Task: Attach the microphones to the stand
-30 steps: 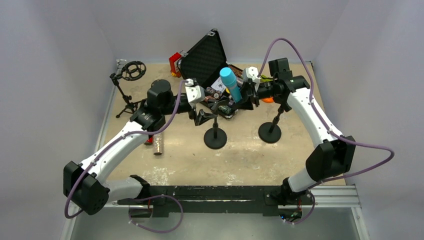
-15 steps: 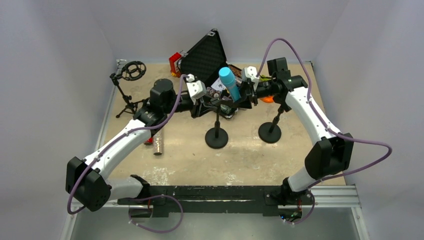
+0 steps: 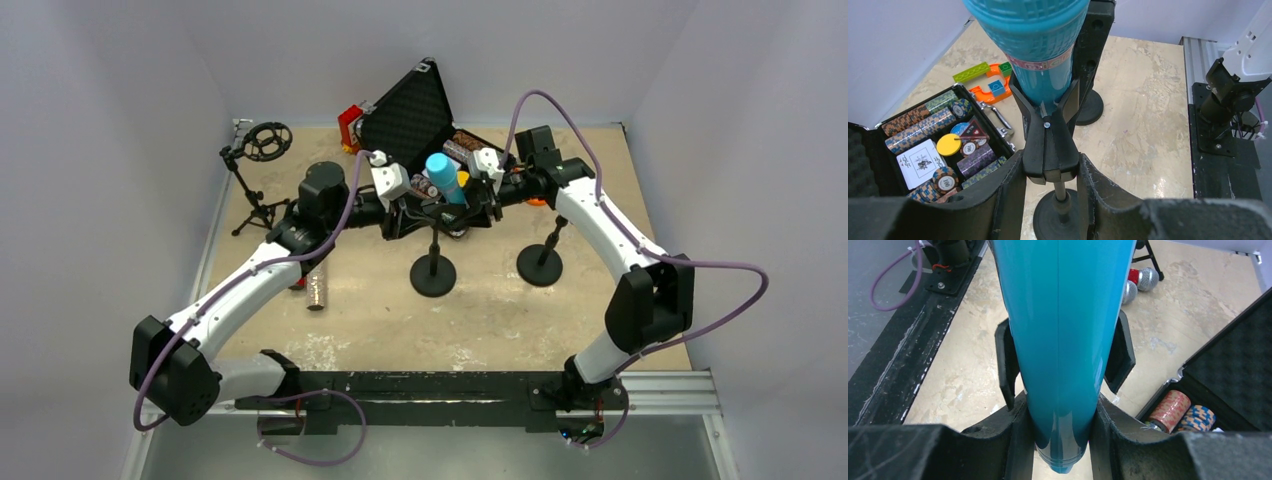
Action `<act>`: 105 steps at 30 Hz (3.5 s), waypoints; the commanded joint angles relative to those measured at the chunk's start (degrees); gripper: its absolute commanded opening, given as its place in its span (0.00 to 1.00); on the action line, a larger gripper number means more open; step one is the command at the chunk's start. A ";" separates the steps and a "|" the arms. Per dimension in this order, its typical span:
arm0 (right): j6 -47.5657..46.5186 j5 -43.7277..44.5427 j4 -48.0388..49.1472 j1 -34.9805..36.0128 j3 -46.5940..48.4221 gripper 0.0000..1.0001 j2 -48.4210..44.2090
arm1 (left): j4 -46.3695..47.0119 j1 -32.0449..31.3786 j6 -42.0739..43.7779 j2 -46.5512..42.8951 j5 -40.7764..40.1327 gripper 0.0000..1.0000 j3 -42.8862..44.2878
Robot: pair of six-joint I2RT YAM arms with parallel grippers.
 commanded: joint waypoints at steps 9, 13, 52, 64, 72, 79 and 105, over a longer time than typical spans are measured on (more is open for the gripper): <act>3.91 -6.97 5.20 2.33 -3.77 0.00 0.33 | 12.00 0.41 -8.92 -1.15 -0.08 0.17 -5.22; 5.55 -7.46 4.77 2.44 -3.72 0.00 0.94 | 12.48 0.44 -10.04 -1.23 -0.44 0.20 -5.54; 0.06 -3.32 -13.93 1.55 13.33 0.68 -1.10 | -19.24 0.41 -12.71 -43.07 -19.12 0.93 -16.35; 4.41 -2.45 -10.44 1.83 15.26 0.39 0.37 | -22.29 0.43 -13.48 -47.19 -19.51 0.93 -16.71; 9.38 -3.27 -9.10 1.42 20.50 0.22 1.02 | -23.35 0.34 -13.76 -48.65 -19.92 0.93 -17.14; 19.46 -2.65 -3.77 -1.48 27.03 0.17 1.41 | -23.43 0.38 -13.89 -49.02 -20.18 0.92 -17.24; 39.32 18.15 4.85 -29.43 41.35 0.15 2.32 | -20.33 0.37 -16.10 -48.03 -20.91 0.92 -19.17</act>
